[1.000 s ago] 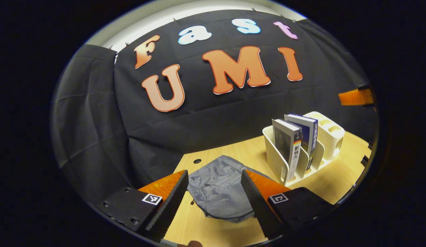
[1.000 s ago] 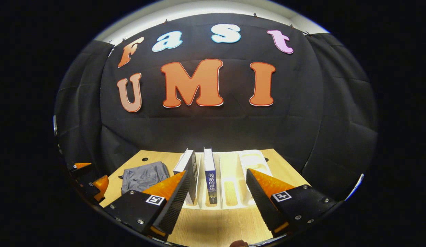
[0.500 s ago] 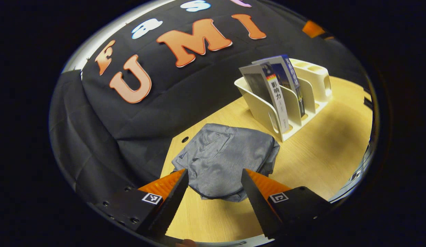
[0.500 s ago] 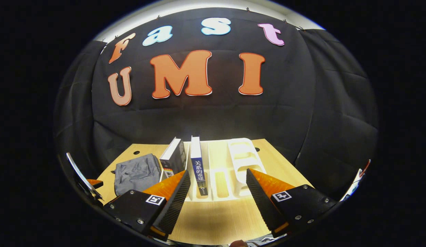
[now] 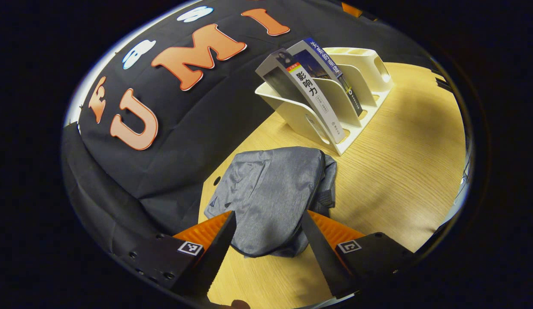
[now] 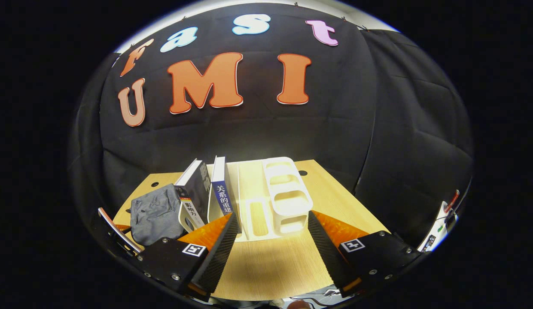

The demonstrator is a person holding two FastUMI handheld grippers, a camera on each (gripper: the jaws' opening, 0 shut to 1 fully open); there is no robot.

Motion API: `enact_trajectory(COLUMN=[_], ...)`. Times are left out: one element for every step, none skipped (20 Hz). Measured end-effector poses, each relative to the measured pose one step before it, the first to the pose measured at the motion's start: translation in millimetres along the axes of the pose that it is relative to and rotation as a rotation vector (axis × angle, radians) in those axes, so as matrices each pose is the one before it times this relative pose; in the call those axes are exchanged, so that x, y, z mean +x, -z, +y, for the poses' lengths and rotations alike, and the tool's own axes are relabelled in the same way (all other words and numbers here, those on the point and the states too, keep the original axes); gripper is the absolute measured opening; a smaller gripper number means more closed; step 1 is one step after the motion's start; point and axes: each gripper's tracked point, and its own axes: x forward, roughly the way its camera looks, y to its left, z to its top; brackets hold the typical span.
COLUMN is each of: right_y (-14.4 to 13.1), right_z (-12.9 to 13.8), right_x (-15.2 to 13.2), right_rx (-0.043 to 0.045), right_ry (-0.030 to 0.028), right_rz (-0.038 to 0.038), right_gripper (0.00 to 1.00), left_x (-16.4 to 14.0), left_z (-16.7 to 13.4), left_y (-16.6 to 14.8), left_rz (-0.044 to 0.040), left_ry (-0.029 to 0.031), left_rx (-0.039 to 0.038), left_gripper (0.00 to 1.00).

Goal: Open the schoolbag, grab two books from the bookshelf and put them into the schoolbag.

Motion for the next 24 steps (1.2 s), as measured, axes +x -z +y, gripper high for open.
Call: enact_trajectory(right_y=[1.77,1.05,1.98,0.36,0.81,-0.09,1.02,-0.61,0.68,0.49,0.68,-0.35,-0.12,-0.05,-0.32,-1.52,0.08,-0.01,-1.51,-1.97,-1.79,-1.44,-1.12,-0.91], right_z=[-1.42,-2.0,-0.37,0.52,0.36,-0.46,-0.59,1.37,0.68,0.5,1.23,1.37,-0.08,1.59,1.49,2.31,1.8,1.09,0.92,1.82,0.09,-0.29,1.11,1.77], right_x=[1.0,0.86,1.28,1.19,1.62,0.9,0.94,0.22,0.92,1.78,1.66,0.53,1.79,0.71,0.92,1.4,2.32,1.7,1.57,0.53,-0.3,-0.09,-0.26,-0.81], right_rx=[0.00297,0.00445,0.00534,0.00552,0.00331,0.00083,0.00289,0.00329,0.00246,-0.00088,-0.00311,-0.00309,-0.00238,0.00115,0.00303,0.00145,-0.00205,-0.00474,-0.00415,-0.00149,0.00071,0.00478,0.01054,0.01606], right_ry=[0.00607,0.00315,0.00074,0.00007,0.00094,0.00243,0.00251,-0.00443,-0.0017,-0.00071,-0.00088,0.00048,-0.00065,-0.00237,-0.00795,-0.01024,-0.00688,-0.0062,-0.00595,-0.00522,-0.00224,-0.00039,-0.00532,-0.00467], right_rz=[0.00566,0.00649,0.00622,0.00578,0.00408,0.00504,0.00394,0.0019,0.0021,0.00221,0.00279,0.00102,0.00205,0.0033,0.00285,0.00018,0.00229,0.00299,0.00092,-0.00435,-0.00504,-0.00183,-0.00101,-0.00287], right_gripper=[0.98,0.98,0.98,0.98,0.98,0.98,0.98,0.98,0.98,0.98,0.98,0.98,0.98,0.98,0.98,0.98,0.98,0.98,0.98,0.98,0.98,0.98,0.98,0.98], left_x=[4.17,3.55,3.54,4.61,4.17,3.15,2.98,2.29,2.95,2.11,2.04,0.74,-0.34,1.75,0.82,2.82,1.15,0.64,-1.03,1.22,1.17,0.92,0.76,1.0], left_z=[-4.45,-3.55,-2.1,-3.14,-2.02,-1.07,0.52,1.28,3.51,2.87,2.43,1.51,1.56,0.36,-0.84,-1.79,-5.36,-5.52,-0.26,-1.11,-1.85,-2.33,-1.14,-0.12], left_y=[-0.03,0.23,-0.32,-0.27,2.28,-0.21,2.19,-0.03,1.33,0.03,0.11,-1.43,-0.49,-1.49,0.84,-1.47,1.21,3.05,-1.1,-2.41,0.54,1.44,1.55,-1.68], left_rz=[0.00462,0.00785,0.00249,0.00791,0.0083,0.00389,0.00946,0.00645,0.00542,0.011,0.00535,0.00349,0.00364,0.00435,0.00222,0.00227,0.01026,0.02054,0.00217,-0.0045,0.00513,0.01756,0.00406,0.00442], left_ry=[0.01254,0.00926,0.00624,0.00743,0.00907,0.00569,0.0023,-0.00122,-0.00458,0.00021,0.00331,0.00755,0.00688,0.00824,0.01173,0.01031,0.02195,0.01222,0.00593,0.00049,0.00639,0.00919,0.01101,0.00909], left_rx=[-0.00254,0.00275,0.00559,0.00585,0.00032,-0.00234,-0.00232,0.00319,0.00491,0.0051,-0.00185,-0.00623,-0.00441,-0.00435,-0.00398,-0.00167,-0.0043,-0.00505,-0.00321,-0.0015,0.00288,-0.00001,0.00537,0.00787], left_gripper=[0.98,0.98,0.98,0.98,0.98,0.98,0.98,0.97,0.97,0.97,0.97,0.97,0.97,0.97,0.94,0.91,0.82,0.74,0.5,0.46,0.35,0.32,0.11,0.08])
